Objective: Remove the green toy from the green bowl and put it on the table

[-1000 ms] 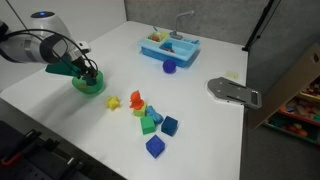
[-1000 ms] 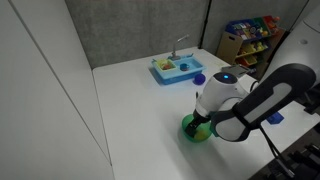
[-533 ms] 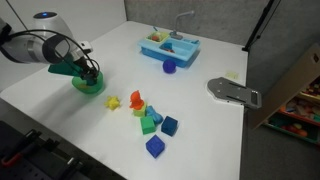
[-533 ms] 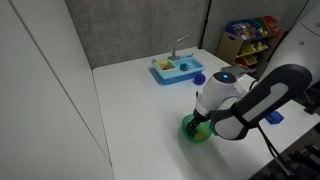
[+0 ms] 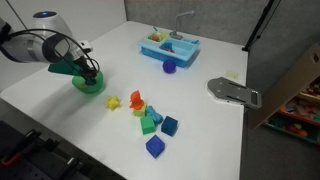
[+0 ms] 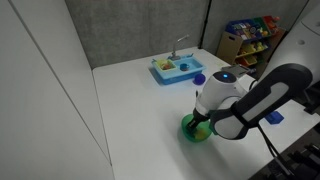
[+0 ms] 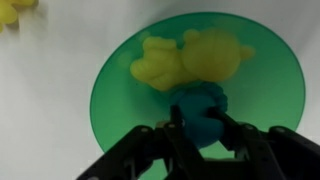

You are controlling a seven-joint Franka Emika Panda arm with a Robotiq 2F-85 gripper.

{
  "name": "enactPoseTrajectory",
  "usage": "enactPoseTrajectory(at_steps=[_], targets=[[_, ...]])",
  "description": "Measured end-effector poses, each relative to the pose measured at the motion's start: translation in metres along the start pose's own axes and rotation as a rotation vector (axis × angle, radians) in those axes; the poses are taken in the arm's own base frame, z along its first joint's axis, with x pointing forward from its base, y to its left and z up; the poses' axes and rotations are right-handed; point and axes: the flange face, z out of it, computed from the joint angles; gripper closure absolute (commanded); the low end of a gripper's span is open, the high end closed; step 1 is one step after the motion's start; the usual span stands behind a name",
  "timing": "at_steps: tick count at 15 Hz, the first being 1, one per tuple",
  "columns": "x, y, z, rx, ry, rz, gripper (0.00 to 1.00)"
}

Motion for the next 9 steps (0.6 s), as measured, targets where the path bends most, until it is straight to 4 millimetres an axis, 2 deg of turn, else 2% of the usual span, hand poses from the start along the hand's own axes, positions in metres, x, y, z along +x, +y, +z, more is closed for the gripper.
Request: enactPoseTrajectory(at_steps=[3,9], targets=[[0.008,-0.002,-0.02,0.002,0.03,0.002,0.88],[0.018,0.0,-0.08,0.009,0.103,0.012,0.89]])
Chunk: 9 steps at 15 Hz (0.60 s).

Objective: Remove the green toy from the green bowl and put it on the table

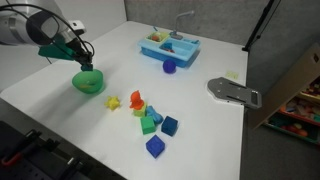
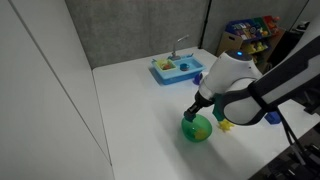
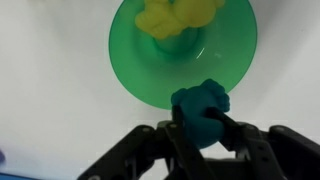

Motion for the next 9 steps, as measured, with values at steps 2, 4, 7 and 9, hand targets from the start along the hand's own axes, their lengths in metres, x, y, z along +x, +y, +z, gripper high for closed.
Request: enactPoseTrajectory(at_steps=[2,4,7,9], targets=[[0.005,0.011,-0.022,-0.015,0.025,0.016,0.9],[0.012,0.031,-0.042,-0.047,0.048,0.037,0.9],[0.021,0.07,-0.064,-0.117,0.068,0.067,0.9],[0.023,0.094,-0.072,-0.16,0.075,0.083,0.9]])
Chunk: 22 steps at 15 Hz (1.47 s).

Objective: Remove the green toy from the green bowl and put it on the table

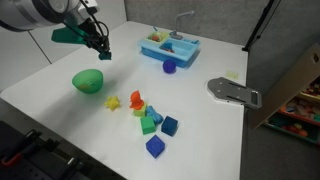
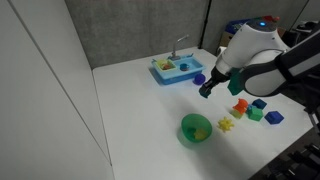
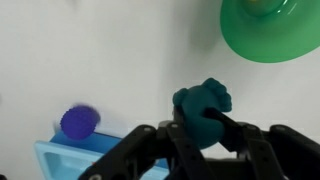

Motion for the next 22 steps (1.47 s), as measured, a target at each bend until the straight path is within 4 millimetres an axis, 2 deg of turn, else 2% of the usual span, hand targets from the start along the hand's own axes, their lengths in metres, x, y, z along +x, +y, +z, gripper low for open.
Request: enactPoseTrajectory(at_steps=[5,8,18,22], targets=[[0.001,0.045,0.006,-0.096,0.004,0.025,0.9],[-0.006,0.061,0.02,-0.135,-0.019,0.042,0.9],[-0.055,0.087,0.097,-0.203,-0.173,0.064,0.9],[-0.07,0.088,0.124,-0.211,-0.212,0.081,0.9]])
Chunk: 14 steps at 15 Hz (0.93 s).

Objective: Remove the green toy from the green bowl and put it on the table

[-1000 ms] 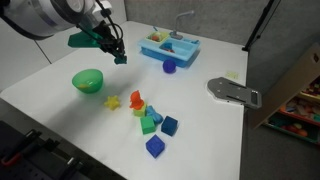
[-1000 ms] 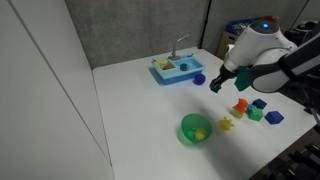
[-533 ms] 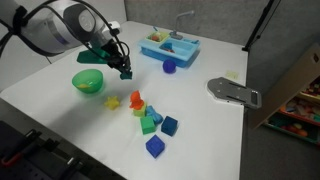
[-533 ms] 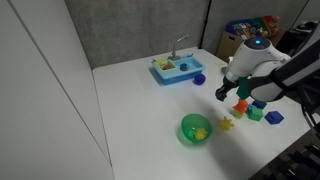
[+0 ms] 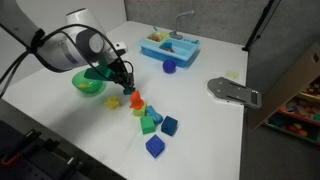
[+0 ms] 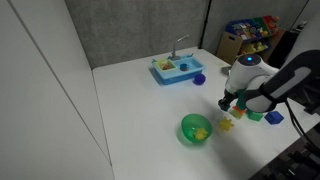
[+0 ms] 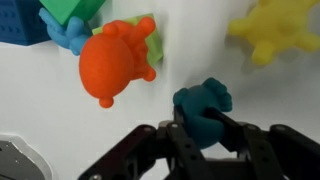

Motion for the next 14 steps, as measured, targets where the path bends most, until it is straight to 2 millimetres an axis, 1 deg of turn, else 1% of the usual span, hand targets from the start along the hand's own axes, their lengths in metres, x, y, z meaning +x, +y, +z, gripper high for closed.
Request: enactPoseTrajectory(at_steps=[3,4,6,7,9,11,12,14], targets=[[-0.002,-0.008,0.016,0.001,-0.017,0.007,0.9],[-0.002,-0.01,0.019,0.003,-0.021,0.011,0.46],[-0.002,-0.014,0.024,0.004,-0.024,0.015,0.44],[-0.001,-0.016,0.025,0.006,-0.024,0.016,0.38],[0.001,-0.018,0.024,0.008,-0.019,0.014,0.2],[0.005,-0.022,0.02,0.011,-0.009,0.008,0.05],[0.006,-0.025,0.017,0.013,-0.003,0.004,0.0],[0.01,-0.032,0.008,0.019,0.01,-0.006,0.0]])
